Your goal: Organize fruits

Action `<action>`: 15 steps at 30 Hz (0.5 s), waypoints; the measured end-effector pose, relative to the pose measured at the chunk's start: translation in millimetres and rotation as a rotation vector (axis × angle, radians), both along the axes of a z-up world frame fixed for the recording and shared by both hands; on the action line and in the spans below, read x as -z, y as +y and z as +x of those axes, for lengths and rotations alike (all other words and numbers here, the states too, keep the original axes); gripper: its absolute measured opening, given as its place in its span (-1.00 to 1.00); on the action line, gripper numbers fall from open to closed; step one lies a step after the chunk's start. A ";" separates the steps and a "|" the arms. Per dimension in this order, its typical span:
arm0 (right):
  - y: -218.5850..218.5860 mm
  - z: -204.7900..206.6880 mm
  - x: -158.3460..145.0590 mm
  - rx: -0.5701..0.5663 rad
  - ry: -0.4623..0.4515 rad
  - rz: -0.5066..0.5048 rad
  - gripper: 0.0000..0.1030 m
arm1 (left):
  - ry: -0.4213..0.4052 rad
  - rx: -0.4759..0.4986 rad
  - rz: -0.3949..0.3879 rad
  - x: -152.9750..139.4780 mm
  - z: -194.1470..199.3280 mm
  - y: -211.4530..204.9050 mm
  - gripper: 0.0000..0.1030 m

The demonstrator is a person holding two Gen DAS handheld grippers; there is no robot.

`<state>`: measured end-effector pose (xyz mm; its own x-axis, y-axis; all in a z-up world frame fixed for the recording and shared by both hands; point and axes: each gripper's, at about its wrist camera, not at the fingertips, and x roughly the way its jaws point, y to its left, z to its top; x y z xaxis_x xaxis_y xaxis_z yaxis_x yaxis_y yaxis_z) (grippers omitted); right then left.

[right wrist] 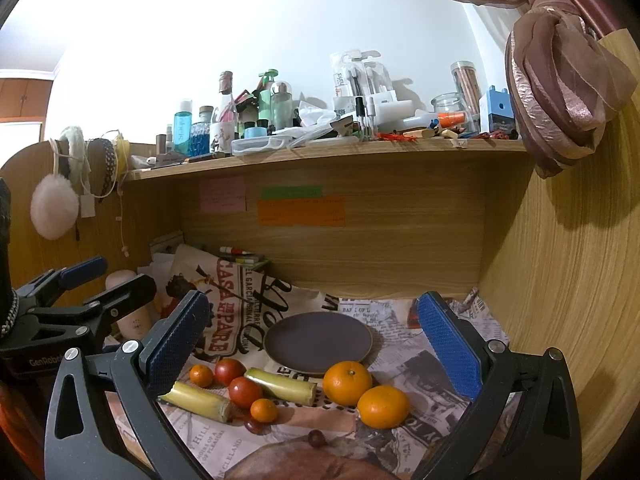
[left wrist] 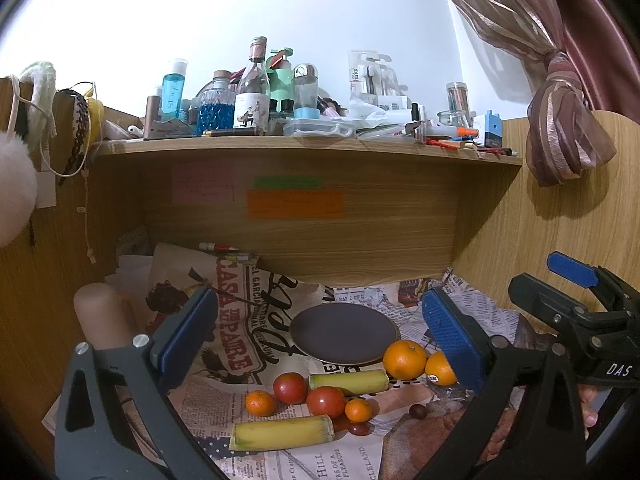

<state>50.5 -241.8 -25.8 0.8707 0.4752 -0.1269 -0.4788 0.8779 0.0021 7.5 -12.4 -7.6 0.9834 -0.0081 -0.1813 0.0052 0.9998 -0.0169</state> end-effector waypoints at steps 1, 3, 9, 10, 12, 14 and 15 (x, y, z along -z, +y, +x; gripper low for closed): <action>0.0 0.0 -0.1 0.000 -0.001 0.000 1.00 | 0.000 0.000 0.000 0.9 0.5 -1.3 1.00; -0.1 -0.2 0.0 0.000 -0.002 -0.001 1.00 | 0.000 0.001 0.000 0.2 0.4 -0.5 1.00; 0.5 -0.1 -0.8 0.000 -0.003 -0.001 1.00 | -0.001 -0.001 -0.002 1.1 1.0 -2.1 1.00; 0.6 0.1 -0.9 0.000 -0.004 -0.002 1.00 | -0.001 -0.001 -0.001 0.6 0.8 -1.0 1.00; 0.5 -0.1 -0.8 0.000 -0.002 -0.001 1.00 | 0.000 0.001 -0.002 0.2 0.6 -0.3 1.00; 0.5 -0.4 -0.6 0.000 -0.003 -0.001 1.00 | 0.000 0.001 -0.002 0.8 1.0 -1.1 1.00; 0.6 -0.3 -0.7 0.001 -0.003 0.000 1.00 | 0.000 0.000 -0.002 1.0 1.2 -1.5 1.00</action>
